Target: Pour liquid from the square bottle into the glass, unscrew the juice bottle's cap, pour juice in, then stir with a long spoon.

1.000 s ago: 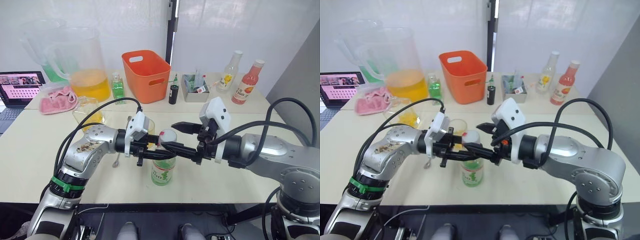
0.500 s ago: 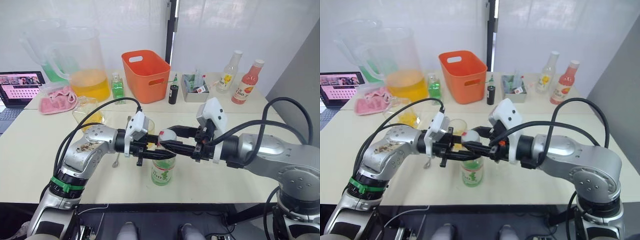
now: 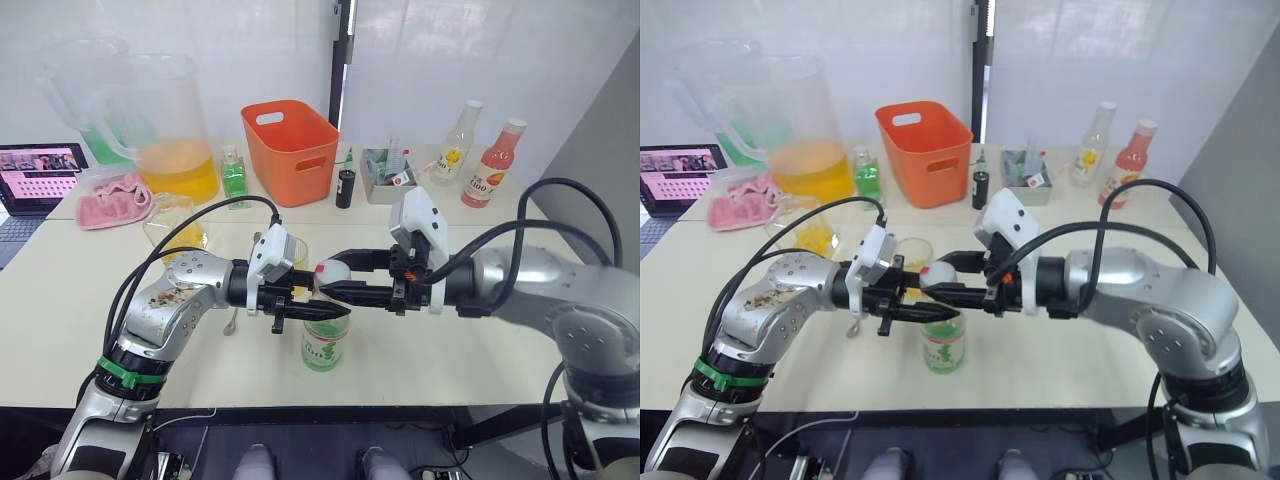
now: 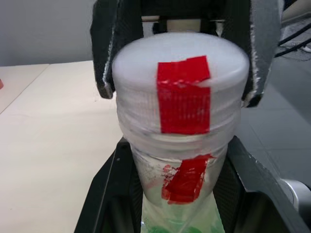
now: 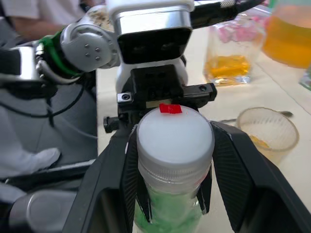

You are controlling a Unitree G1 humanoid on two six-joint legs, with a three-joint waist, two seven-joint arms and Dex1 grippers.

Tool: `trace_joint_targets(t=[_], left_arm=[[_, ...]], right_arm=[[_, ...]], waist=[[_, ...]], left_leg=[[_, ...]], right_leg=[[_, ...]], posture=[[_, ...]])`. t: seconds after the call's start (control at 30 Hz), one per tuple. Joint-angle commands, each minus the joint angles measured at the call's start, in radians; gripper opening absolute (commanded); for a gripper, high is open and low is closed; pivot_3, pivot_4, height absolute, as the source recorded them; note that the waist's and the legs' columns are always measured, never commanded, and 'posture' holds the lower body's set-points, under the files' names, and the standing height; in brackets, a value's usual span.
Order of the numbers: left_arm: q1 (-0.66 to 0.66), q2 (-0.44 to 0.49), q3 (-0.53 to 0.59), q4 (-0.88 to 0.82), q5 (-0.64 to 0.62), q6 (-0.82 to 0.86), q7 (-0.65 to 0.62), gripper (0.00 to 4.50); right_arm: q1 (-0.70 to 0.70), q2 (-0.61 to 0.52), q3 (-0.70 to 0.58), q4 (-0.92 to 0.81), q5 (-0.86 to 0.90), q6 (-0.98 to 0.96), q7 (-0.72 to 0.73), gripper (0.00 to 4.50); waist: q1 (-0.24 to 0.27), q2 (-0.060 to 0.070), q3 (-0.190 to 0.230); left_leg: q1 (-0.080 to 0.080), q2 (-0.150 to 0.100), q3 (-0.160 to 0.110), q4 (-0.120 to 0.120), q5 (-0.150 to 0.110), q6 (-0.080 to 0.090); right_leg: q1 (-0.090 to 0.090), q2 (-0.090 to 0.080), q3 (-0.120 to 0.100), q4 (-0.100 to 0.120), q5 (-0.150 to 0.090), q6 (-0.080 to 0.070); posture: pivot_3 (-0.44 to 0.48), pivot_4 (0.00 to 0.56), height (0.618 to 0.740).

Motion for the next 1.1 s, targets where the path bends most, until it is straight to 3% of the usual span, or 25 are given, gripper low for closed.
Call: trace_joint_targets(t=[0.03,0.23,0.5,0.93,1.1], left_arm=[[0.027,0.023,-0.011,-0.004,0.041,0.033,0.046,1.40],[0.060,0.045,0.014,-0.053,0.028,0.056,0.084,1.40],[0.068,0.052,0.017,-0.075,0.021,0.070,0.109,1.40],[0.053,0.035,-0.022,-0.061,0.021,0.058,0.088,1.40],[0.033,0.024,-0.033,-0.033,0.026,0.046,0.082,1.40]], right_arm=[[-0.054,-0.008,0.087,0.091,-0.120,-0.169,0.265,1.69],[-0.173,0.052,0.180,0.367,-0.314,-0.435,0.576,1.69],[-0.252,0.134,0.166,0.531,-0.379,-0.525,0.706,1.69],[-0.310,0.110,-0.023,0.489,-0.264,-0.299,0.594,1.69],[-0.291,0.034,-0.117,0.478,-0.276,-0.233,0.506,1.69]], waist=[[-0.003,0.000,0.000],[-0.013,0.000,0.000],[-0.014,0.000,0.000],[-0.011,0.001,0.000],[-0.003,0.000,0.000]], left_leg=[[0.000,0.000,0.000,0.000,0.000,0.000],[0.000,0.000,0.000,0.000,0.000,0.001],[0.001,0.000,0.000,0.000,0.000,0.000],[0.000,0.000,0.000,0.000,0.000,0.000],[0.000,0.000,0.000,0.000,0.000,0.000]], right_leg=[[0.000,0.000,0.000,0.000,0.000,0.000],[0.000,0.001,0.000,0.000,0.000,0.000],[0.000,0.001,0.000,0.003,0.000,0.000],[-0.001,0.001,0.000,0.003,0.000,0.000],[-0.001,0.000,0.000,0.003,0.000,0.000]], posture=[[0.000,0.150,0.703],[0.000,0.150,0.703],[0.000,0.150,0.703],[0.000,0.150,0.703],[0.000,0.150,0.703]])
